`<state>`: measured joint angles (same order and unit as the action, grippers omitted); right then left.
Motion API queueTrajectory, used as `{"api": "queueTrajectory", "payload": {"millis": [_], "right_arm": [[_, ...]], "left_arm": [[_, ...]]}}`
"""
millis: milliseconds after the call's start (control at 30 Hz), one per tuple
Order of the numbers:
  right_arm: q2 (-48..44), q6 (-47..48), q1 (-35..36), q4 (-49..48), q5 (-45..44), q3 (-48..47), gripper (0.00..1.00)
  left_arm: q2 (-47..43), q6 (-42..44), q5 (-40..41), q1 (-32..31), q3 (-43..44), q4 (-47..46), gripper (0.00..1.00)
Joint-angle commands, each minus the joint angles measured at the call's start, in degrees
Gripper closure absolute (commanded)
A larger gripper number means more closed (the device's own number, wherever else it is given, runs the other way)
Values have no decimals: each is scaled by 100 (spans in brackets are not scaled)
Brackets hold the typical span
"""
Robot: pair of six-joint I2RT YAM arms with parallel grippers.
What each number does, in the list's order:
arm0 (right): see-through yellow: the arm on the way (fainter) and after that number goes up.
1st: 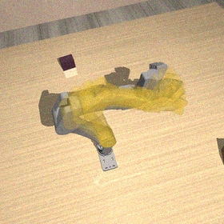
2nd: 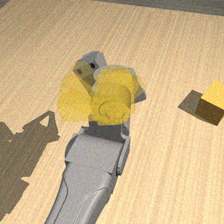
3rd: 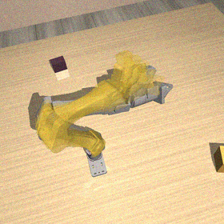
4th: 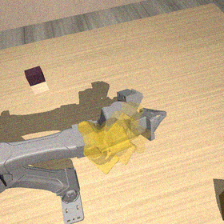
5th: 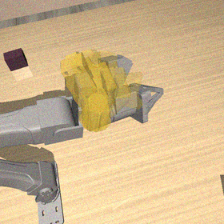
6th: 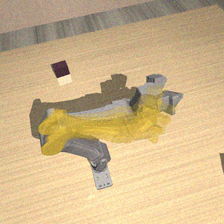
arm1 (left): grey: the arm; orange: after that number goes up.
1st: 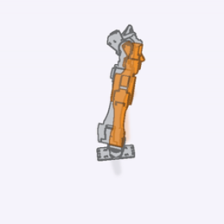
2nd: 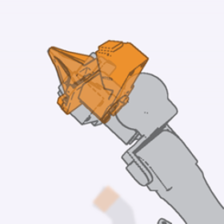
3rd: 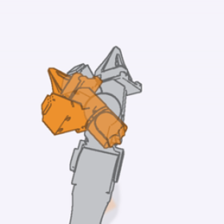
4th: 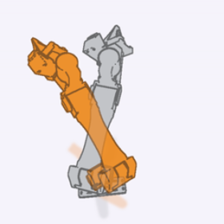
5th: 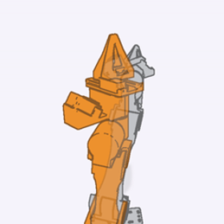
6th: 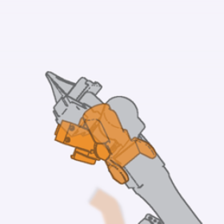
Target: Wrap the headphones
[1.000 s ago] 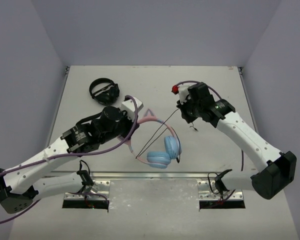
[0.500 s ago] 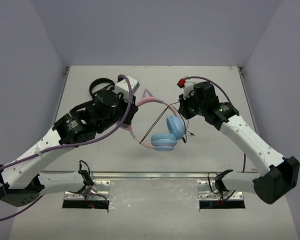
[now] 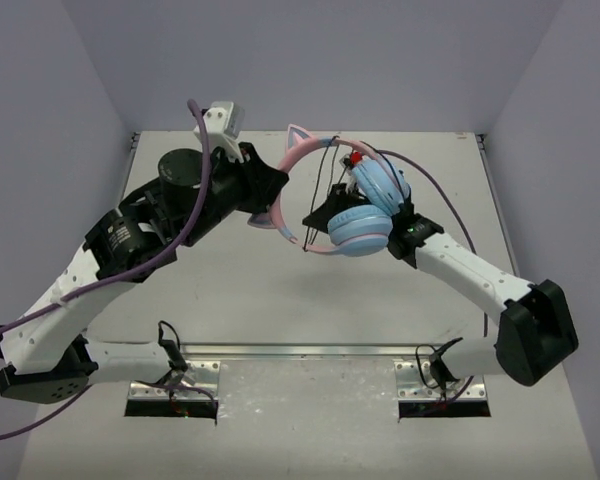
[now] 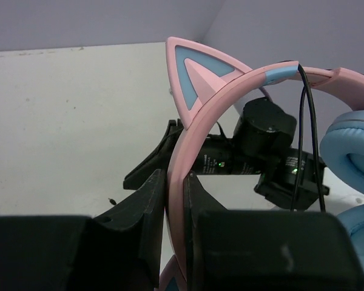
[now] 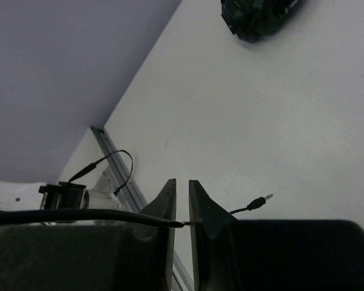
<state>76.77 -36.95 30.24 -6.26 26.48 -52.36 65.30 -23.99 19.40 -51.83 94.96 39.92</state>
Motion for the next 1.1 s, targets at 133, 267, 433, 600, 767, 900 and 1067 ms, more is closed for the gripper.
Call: {"api": "queueTrajectory", "payload": {"millis": [133,267,433,600,767,900,1067], "right_arm": [[769,-1323,474,-2361,183,85,87],[909,-1411,825,-2695,-72,208,85],[1252,-1692,1080,-3187,-187,269,89],[1419,-2062,1572,-3935,-327,516,86],[1270,-2237,2108,-4338,-591,964,95],[1130,-2255,2372,-4481,-705,1297,94],[779,-2089,2601,-4288,-828,1614,99]], "left_arm": [[545,-694,1188,-46,1604,314,100],[730,-748,1575,-37,2008,507,100],[1125,-879,1961,-46,2702,1007,100],[1310,-801,2683,-46,3046,1282,100],[1424,-537,3015,-46,3020,1150,100],[1635,-274,3263,50,3108,1088,100],[1933,-54,3132,437,3284,1053,100]]}}
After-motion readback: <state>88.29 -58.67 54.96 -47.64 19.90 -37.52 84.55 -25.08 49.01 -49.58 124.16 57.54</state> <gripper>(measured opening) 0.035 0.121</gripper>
